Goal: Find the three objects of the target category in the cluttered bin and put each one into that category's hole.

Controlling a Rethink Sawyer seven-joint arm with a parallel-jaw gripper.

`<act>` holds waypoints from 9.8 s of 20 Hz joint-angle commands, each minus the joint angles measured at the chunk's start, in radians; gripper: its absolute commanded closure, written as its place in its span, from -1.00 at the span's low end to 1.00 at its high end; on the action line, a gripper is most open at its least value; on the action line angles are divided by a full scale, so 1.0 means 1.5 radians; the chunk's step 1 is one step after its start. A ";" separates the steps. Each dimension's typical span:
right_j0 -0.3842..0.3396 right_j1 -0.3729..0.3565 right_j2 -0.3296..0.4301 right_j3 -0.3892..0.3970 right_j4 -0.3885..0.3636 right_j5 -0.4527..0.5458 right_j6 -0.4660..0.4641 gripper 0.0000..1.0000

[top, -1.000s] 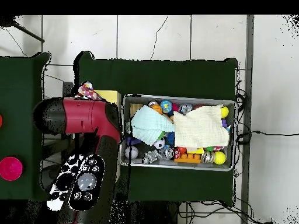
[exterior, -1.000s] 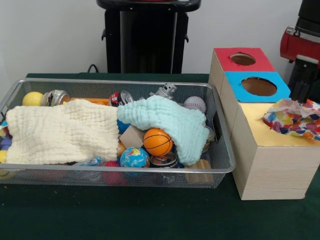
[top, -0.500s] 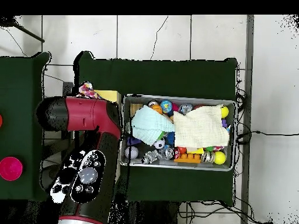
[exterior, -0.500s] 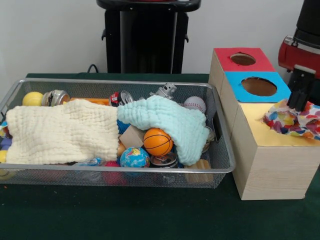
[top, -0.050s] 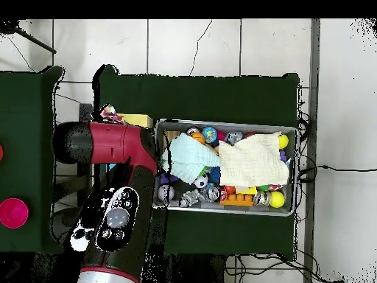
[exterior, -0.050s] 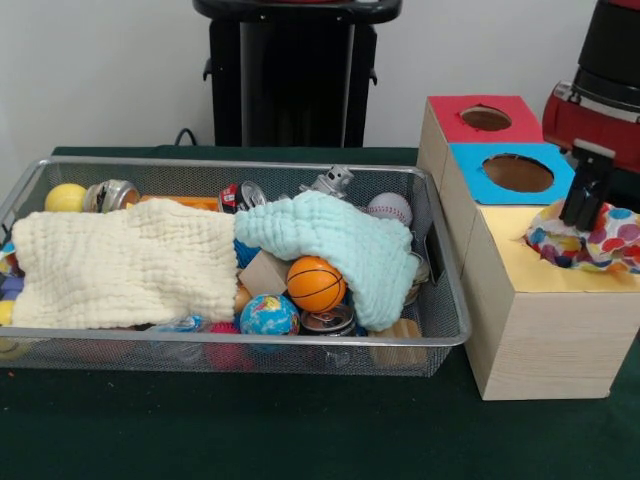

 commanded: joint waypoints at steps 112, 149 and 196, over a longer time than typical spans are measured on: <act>-0.091 -0.088 0.060 0.373 -0.209 -0.265 0.045 1.00; 0.094 -0.115 0.030 0.264 0.020 -0.015 0.210 1.00; 0.115 0.044 -0.054 0.019 0.101 0.077 0.262 1.00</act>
